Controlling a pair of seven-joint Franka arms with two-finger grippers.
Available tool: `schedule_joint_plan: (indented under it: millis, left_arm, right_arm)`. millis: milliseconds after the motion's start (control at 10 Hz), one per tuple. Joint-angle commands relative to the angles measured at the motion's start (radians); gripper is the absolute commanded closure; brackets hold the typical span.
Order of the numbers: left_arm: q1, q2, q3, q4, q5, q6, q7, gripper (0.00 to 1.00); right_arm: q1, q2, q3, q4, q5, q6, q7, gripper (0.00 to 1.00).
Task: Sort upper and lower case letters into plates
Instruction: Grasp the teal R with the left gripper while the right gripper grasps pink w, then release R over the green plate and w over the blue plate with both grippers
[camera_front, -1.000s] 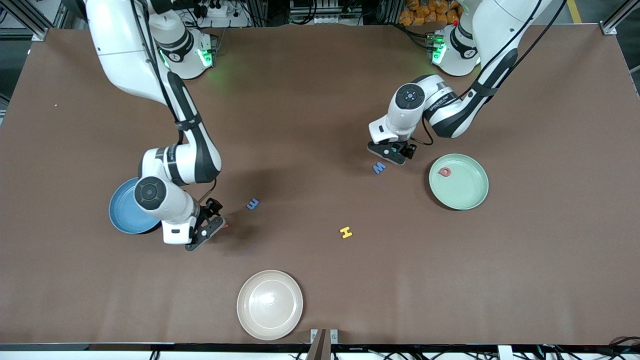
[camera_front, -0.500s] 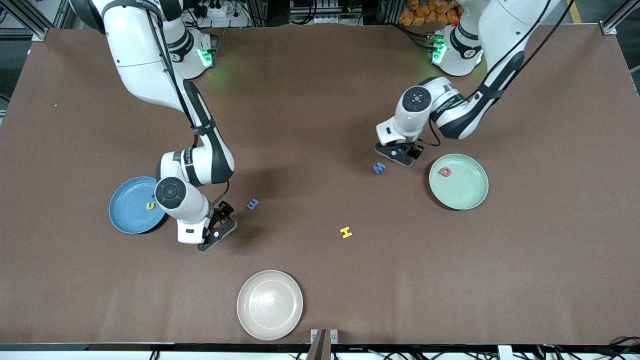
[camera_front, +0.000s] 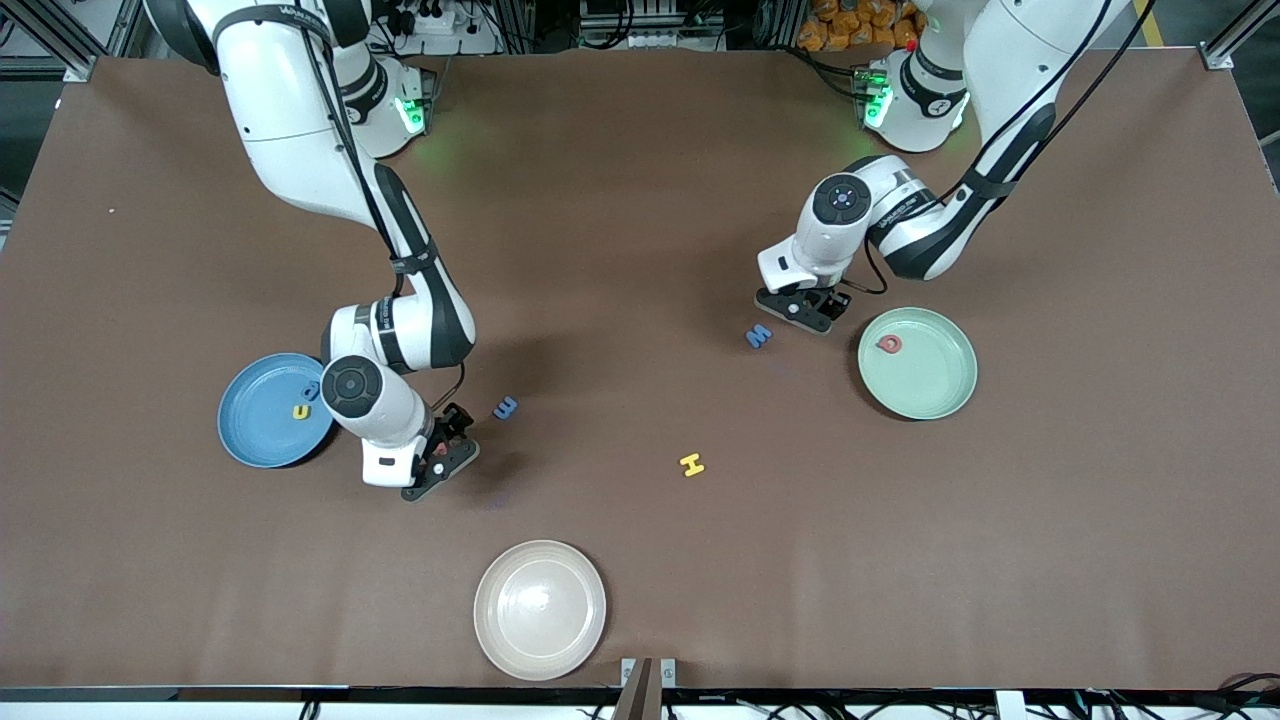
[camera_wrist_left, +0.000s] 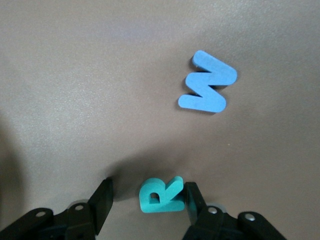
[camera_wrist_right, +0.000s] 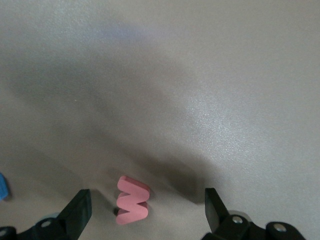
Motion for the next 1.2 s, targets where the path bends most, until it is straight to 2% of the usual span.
schedule_joint_plan:
  millis: [0,100,200,500,700,900,1100]
  left_arm:
    - [0.002,0.017,-0.005,0.001,0.037,0.017,-0.048,0.43]
    - [0.002,0.017,-0.005,0.001,0.037,0.017,-0.060,0.46]
    - [0.001,0.017,-0.005,0.001,0.037,0.018,-0.063,0.51]
    - [0.002,0.016,-0.007,0.001,0.037,0.018,-0.065,0.80]
    - [0.006,0.013,-0.007,0.001,0.037,0.017,-0.069,0.92]
    - [0.019,-0.006,-0.005,0.013,0.037,0.005,-0.055,0.97]
    - [0.091,-0.029,-0.020,0.018,0.036,-0.050,0.012,1.00]
  right_arm:
    - [0.008,0.014,-0.005,0.008,0.017,0.009,0.007,0.95]
    - [0.008,0.012,-0.005,0.000,0.017,0.011,0.007,1.00]
    - [0.008,0.012,-0.005,-0.001,0.017,0.009,0.003,1.00]
    - [0.007,-0.012,-0.005,-0.010,0.017,-0.006,0.012,1.00]
    - [-0.010,-0.082,-0.016,-0.041,0.016,-0.037,-0.013,1.00]
    - [-0.101,-0.155,-0.022,-0.066,0.016,-0.066,-0.165,1.00]
    - [-0.236,-0.167,-0.022,-0.070,0.016,-0.115,-0.407,1.00]
